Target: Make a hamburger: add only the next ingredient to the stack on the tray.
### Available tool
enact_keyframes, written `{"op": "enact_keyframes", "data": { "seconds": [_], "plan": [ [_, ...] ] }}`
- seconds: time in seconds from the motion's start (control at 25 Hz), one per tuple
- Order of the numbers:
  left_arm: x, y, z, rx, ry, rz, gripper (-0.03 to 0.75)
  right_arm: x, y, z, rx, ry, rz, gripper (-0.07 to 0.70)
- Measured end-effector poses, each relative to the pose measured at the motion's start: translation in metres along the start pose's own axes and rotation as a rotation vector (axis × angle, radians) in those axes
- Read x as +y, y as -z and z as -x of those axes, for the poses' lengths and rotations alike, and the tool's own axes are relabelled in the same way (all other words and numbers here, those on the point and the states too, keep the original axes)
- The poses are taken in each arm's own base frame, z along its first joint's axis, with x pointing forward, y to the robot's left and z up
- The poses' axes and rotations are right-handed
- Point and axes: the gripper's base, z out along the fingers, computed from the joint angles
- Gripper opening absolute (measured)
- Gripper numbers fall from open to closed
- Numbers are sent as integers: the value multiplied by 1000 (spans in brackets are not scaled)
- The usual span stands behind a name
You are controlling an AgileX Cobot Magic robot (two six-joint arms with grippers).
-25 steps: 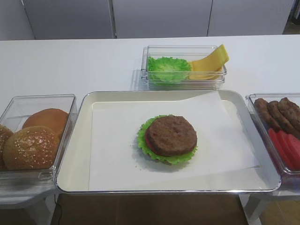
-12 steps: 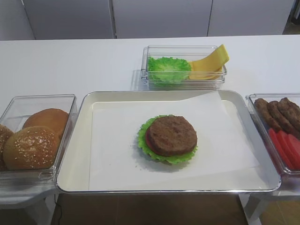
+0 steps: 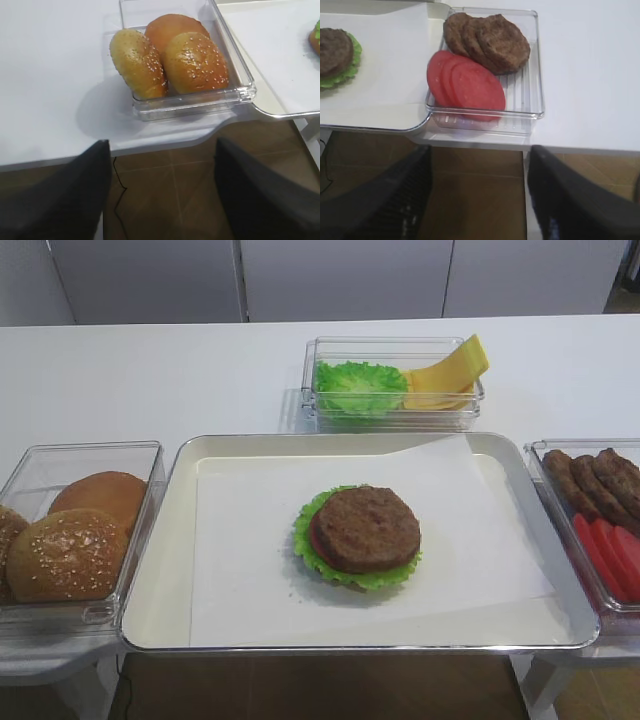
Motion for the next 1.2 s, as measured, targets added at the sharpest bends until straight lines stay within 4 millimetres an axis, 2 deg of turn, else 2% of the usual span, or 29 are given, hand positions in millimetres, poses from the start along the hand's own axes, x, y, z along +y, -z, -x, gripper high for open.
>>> {"op": "enact_keyframes", "data": {
  "seconds": [0.2, 1.2],
  "plan": [
    [0, 0, 0, 0, 0, 0, 477, 2, -5, -1, -11, 2, 27, 459],
    [0, 0, 0, 0, 0, 0, 477, 3, -5, -1, -15, 11, 35, 459]
  ]
}}
